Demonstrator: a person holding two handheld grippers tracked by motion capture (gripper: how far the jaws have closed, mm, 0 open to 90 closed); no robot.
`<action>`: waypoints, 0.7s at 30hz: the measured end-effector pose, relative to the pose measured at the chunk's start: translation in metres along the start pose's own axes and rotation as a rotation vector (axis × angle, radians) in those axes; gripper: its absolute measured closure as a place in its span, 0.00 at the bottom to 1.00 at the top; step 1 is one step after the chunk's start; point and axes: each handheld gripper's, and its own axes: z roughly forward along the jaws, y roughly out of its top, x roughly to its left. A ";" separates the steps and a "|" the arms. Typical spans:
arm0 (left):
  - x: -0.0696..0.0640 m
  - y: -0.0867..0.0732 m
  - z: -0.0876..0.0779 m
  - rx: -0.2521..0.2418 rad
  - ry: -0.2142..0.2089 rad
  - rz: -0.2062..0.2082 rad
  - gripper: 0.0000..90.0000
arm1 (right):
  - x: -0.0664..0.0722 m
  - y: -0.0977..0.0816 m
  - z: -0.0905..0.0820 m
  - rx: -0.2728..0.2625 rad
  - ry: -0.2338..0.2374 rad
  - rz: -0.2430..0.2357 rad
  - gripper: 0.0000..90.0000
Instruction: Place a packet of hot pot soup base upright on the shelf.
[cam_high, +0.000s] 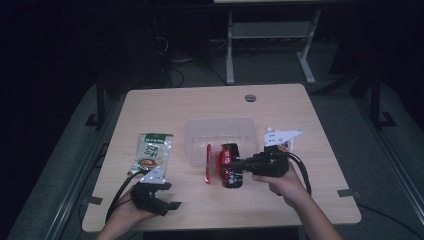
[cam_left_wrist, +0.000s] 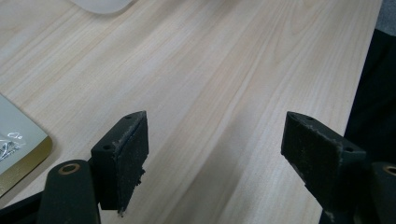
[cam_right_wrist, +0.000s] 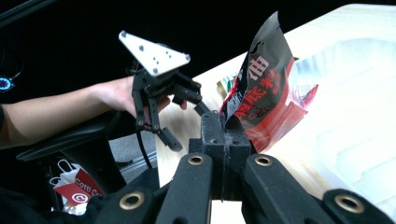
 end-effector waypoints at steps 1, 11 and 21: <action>0.000 0.000 0.000 -0.002 -0.001 -0.002 0.26 | -0.001 0.002 0.000 -0.004 -0.004 -0.004 1.00; 0.000 0.000 0.001 -0.009 0.013 0.037 0.23 | -0.011 0.020 0.006 -0.025 -0.013 -0.005 1.00; 0.001 0.000 0.001 0.005 0.014 0.051 0.23 | -0.021 0.036 0.016 -0.033 -0.039 -0.017 1.00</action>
